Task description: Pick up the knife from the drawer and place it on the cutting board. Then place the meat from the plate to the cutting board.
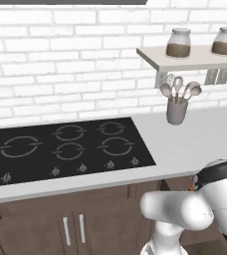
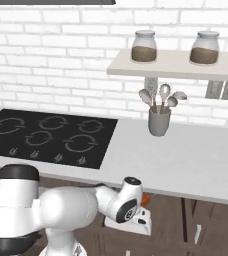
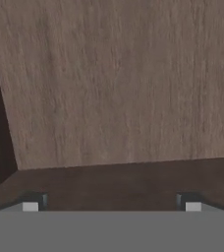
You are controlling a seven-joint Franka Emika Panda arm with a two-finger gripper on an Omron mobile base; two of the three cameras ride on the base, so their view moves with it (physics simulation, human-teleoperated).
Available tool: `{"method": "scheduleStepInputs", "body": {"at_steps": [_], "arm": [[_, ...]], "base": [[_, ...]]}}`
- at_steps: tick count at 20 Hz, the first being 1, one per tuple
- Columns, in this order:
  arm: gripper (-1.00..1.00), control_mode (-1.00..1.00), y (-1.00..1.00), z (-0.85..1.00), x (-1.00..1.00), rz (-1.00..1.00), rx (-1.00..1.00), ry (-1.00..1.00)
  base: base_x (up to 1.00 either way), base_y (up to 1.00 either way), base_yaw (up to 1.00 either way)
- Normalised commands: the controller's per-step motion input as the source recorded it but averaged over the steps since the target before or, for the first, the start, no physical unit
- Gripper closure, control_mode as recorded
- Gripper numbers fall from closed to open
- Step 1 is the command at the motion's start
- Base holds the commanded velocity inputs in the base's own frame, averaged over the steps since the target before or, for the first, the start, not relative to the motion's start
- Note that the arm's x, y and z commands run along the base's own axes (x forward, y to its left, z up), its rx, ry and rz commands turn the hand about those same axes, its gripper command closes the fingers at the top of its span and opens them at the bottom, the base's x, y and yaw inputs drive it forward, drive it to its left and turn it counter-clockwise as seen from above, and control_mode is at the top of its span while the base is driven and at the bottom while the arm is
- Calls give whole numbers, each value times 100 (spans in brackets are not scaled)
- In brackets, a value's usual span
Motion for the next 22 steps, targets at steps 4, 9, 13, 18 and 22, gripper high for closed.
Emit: {"method": "scheduleStepInputs", "body": {"at_steps": [4, 9, 13, 18, 22], "arm": [[-100, -100, -21, 0, -100, 0, 6, 2], [-100, -100, -16, 3, -98, 0, 8, 5], [-100, -100, 0, 37, -15, -5, 3, 0], [-100, -100, 0, 16, -11, -5, 0, 0], [-100, -100, -1, 5, -7, -3, 0, 1]], "base": [[0, 0, 0], [0, 0, 0], [0, 0, 0], [0, 0, 0], [0, 0, 0]]}}
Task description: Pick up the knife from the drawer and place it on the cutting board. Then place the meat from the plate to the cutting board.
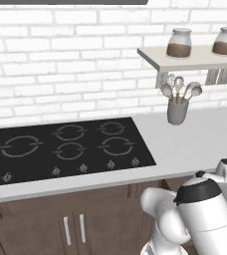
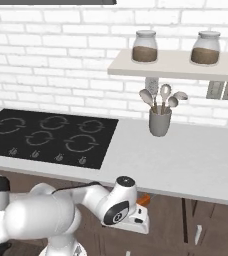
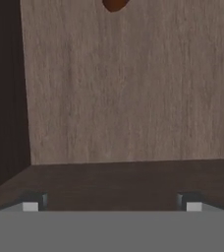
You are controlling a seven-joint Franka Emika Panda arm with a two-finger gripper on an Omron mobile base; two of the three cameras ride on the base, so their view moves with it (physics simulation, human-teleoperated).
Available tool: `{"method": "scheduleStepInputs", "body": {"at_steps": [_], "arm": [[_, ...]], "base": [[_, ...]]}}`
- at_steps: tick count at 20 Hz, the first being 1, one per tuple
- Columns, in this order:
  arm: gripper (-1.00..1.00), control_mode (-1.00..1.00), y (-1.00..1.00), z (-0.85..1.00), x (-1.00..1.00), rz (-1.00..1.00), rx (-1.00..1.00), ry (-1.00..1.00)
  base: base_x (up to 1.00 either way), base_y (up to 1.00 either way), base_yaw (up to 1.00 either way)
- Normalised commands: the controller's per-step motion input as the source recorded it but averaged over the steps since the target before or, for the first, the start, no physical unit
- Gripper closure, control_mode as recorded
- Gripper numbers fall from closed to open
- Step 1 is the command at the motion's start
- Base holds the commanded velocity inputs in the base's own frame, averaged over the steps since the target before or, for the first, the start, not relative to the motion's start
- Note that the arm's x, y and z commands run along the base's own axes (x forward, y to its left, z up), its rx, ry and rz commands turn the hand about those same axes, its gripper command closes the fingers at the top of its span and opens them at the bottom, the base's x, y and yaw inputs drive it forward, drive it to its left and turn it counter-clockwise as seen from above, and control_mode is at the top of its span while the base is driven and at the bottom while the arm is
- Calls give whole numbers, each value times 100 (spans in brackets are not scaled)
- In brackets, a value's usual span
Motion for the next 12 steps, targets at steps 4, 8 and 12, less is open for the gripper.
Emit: {"method": "scheduleStepInputs", "body": {"at_steps": [4, 8, 12], "arm": [[-100, -100, 0, 0, -5, -1, 0, 1], [-100, -100, 3, 0, -7, -3, 0, 1], [-100, -100, 14, 0, 0, -6, 0, 4]], "base": [[0, 0, 0], [0, 0, 0], [0, 0, 0]]}}
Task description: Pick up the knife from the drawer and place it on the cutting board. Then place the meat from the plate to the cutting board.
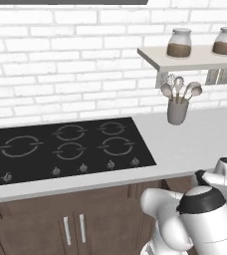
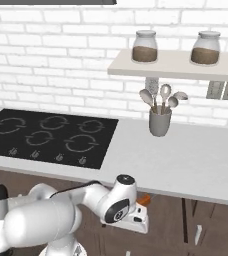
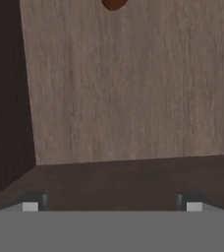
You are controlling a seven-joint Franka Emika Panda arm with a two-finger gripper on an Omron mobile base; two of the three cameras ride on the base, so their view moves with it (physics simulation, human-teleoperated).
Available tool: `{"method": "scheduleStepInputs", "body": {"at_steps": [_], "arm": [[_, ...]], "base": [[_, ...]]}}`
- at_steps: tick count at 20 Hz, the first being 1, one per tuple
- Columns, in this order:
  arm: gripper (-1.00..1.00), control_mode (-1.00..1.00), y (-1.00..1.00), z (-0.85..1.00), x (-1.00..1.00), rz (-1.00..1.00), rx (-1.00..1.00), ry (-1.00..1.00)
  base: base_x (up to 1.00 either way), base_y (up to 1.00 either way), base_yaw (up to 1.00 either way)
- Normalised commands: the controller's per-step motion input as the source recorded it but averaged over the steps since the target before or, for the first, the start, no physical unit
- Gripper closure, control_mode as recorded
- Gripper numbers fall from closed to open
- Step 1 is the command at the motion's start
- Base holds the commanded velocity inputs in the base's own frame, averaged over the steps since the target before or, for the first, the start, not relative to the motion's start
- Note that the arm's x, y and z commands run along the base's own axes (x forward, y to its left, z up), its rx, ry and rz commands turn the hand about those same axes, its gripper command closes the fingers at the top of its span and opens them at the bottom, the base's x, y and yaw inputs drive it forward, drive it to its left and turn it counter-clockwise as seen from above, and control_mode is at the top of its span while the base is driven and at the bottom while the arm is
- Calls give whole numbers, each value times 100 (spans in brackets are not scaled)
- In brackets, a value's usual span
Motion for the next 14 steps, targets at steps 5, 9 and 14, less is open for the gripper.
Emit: {"method": "scheduleStepInputs", "body": {"at_steps": [5, 9, 14], "arm": [[-100, 100, 11, -1, 0, -3, 0, 2], [-100, 100, 0, 0, 0, 0, 0, 0], [-100, 100, 0, 0, 0, 0, 0, 0]], "base": [[0, 54, -19], [0, 78, -32], [0, 31, -32]]}}
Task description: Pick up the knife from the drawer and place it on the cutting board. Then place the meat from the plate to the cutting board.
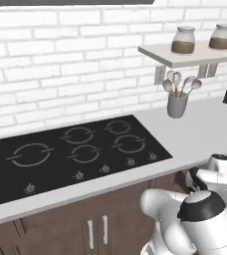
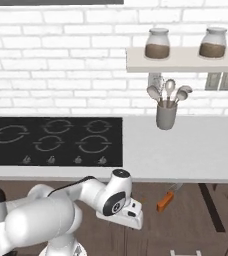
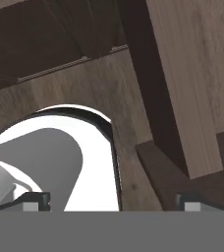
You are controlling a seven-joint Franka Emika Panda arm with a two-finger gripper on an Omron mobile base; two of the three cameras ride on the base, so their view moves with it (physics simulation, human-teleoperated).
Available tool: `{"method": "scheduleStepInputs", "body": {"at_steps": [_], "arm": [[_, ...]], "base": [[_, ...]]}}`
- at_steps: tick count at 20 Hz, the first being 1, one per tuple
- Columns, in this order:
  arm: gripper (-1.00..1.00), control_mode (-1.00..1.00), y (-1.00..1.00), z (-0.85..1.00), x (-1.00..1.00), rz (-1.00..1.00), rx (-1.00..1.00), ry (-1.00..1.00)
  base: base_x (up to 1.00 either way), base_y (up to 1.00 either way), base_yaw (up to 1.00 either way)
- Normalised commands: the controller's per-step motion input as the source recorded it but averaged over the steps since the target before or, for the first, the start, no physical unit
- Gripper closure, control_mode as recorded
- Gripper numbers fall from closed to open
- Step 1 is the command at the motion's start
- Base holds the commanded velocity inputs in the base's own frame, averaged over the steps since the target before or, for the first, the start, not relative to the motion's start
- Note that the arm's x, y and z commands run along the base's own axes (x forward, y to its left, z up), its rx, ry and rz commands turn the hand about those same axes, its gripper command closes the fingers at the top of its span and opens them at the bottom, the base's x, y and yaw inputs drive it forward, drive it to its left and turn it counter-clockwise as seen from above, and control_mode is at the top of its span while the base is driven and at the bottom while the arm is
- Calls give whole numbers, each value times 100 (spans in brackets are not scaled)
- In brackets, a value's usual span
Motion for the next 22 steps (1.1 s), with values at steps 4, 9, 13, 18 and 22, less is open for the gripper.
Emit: {"method": "scheduleStepInputs", "body": {"at_steps": [4, 9, 13, 18, 22], "arm": [[-100, 100, 0, 0, 0, 0, 0, 0], [-100, 100, 0, 0, 0, 0, 0, 0], [-100, -100, -7, 15, 0, -11, 3, 0], [-100, -100, -8, 53, 71, -1, 1, 4], [-100, -100, -43, 26, 100, -6, 2, 11]], "base": [[1, -19, -15], [-3, -21, -9], [0, 0, 0], [0, 0, 0], [0, 0, 0]]}}
